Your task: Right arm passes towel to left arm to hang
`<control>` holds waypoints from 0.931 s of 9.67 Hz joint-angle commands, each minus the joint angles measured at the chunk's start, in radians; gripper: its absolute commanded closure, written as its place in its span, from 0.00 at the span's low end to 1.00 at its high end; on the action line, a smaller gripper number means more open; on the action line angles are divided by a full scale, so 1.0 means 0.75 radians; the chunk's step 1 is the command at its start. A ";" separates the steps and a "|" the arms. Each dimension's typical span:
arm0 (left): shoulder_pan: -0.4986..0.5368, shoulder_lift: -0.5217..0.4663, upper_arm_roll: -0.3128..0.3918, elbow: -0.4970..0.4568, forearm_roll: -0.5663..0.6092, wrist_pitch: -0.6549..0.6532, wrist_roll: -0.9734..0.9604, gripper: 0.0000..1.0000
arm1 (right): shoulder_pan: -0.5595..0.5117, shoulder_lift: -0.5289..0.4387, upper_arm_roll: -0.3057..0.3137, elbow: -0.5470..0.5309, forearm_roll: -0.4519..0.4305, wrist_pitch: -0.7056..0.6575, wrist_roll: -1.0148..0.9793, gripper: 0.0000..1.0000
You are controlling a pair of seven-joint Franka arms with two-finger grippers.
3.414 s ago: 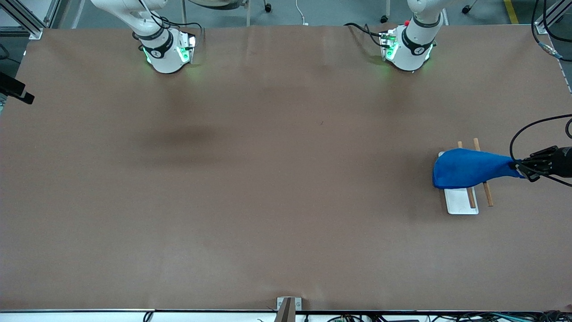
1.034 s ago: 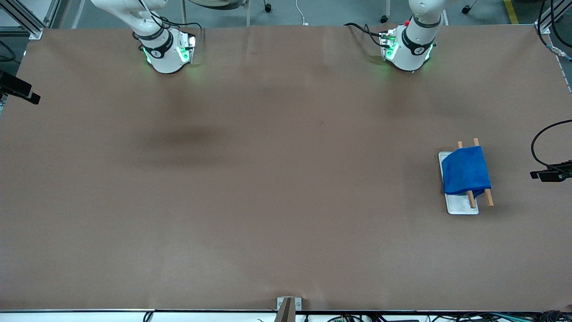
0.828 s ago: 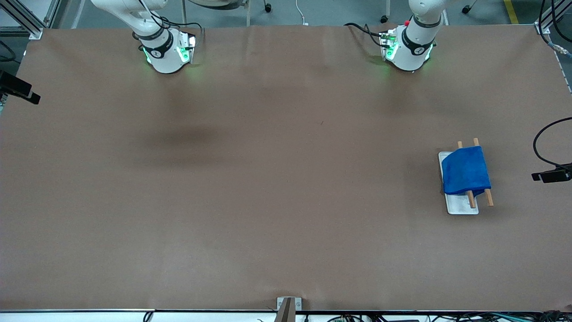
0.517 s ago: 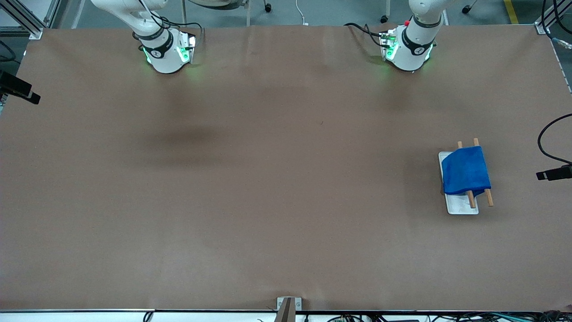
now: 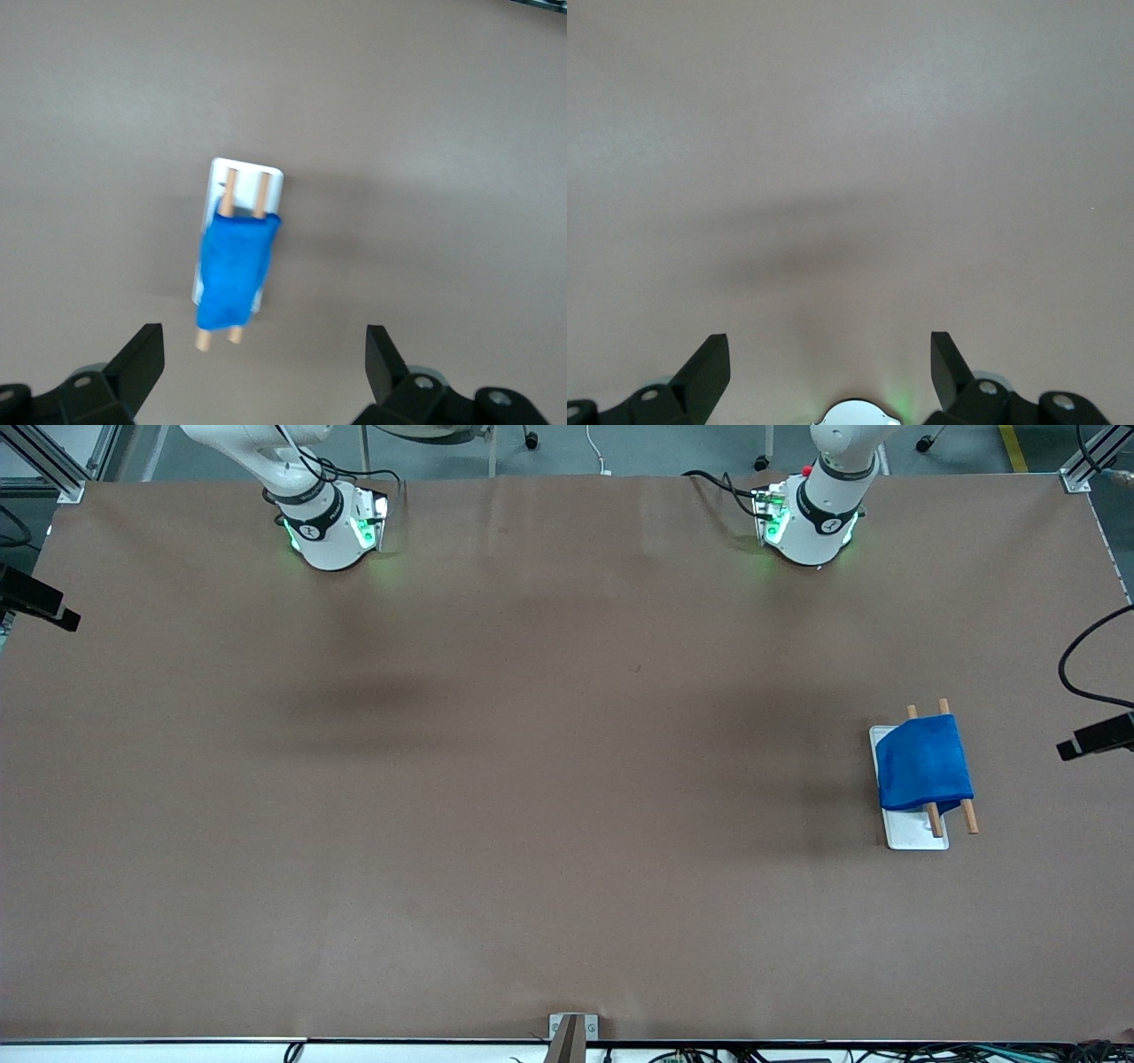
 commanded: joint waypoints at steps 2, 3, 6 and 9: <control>-0.012 -0.131 -0.122 -0.061 0.014 -0.060 -0.043 0.00 | -0.010 -0.026 0.010 -0.019 -0.010 -0.001 -0.010 0.00; -0.127 -0.202 -0.054 -0.103 0.014 -0.060 -0.059 0.00 | -0.010 -0.026 0.010 -0.019 -0.010 -0.001 -0.010 0.00; -0.479 -0.399 0.284 -0.236 0.010 -0.062 -0.023 0.00 | -0.010 -0.026 0.010 -0.019 -0.010 -0.001 -0.010 0.00; -0.658 -0.571 0.454 -0.457 0.006 -0.060 0.016 0.00 | -0.012 -0.026 0.010 -0.019 -0.004 -0.003 -0.010 0.00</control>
